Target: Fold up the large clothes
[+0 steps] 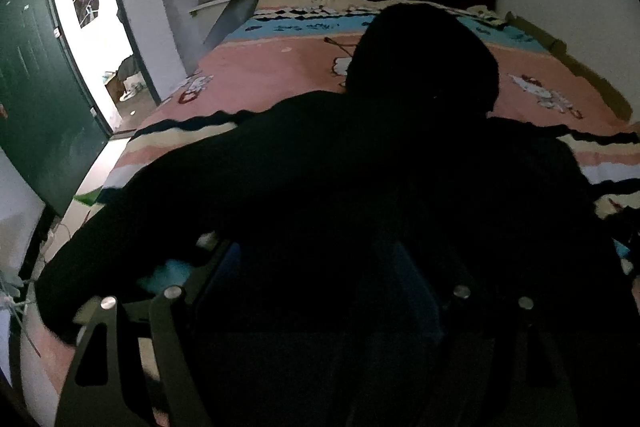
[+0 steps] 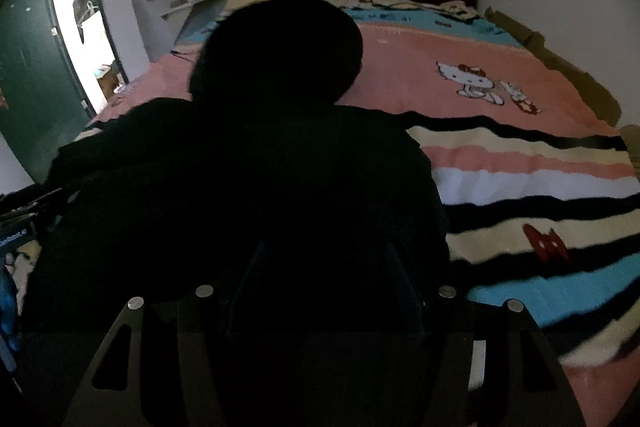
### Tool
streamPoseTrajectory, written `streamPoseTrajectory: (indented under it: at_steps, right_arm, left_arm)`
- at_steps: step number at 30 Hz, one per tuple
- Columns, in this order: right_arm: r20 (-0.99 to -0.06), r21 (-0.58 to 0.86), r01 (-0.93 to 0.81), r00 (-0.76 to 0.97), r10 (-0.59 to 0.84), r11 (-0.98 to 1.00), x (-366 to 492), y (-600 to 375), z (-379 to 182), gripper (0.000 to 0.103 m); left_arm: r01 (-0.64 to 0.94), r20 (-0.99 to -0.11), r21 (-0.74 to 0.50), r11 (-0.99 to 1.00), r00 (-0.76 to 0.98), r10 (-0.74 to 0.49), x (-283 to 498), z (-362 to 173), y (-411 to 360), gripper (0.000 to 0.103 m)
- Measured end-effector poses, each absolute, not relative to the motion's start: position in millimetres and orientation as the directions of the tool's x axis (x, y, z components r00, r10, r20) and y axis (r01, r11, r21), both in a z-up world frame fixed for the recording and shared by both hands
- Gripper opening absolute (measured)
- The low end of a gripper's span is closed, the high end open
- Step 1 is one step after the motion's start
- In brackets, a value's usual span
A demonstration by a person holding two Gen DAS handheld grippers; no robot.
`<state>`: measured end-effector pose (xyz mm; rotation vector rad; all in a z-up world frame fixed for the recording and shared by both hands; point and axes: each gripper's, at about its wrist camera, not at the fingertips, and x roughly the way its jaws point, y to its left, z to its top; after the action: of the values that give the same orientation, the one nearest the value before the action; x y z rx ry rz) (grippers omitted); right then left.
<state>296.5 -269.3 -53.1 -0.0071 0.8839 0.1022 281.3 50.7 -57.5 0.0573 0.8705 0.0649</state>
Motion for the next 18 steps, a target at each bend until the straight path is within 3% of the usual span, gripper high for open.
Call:
streamPoseTrajectory:
  at_steps: [7, 18]
  right_arm:
    - [-0.735, 0.052, -0.108, 0.668, 0.111, 0.993, 231.8, -257.9, -17.9, 0.061]
    - [-0.713, 0.135, -0.079, 0.685, 0.152, 0.988, 156.8, -280.3, -3.2, 0.061]
  left_arm:
    - [-0.081, -0.757, 0.017, 0.997, 0.650, 0.066, 217.1, -31.1, 78.1, 0.078]
    - [-0.220, -0.785, -0.190, 0.957, 0.619, -0.014, 173.0, -53.8, 160.0, 0.078]
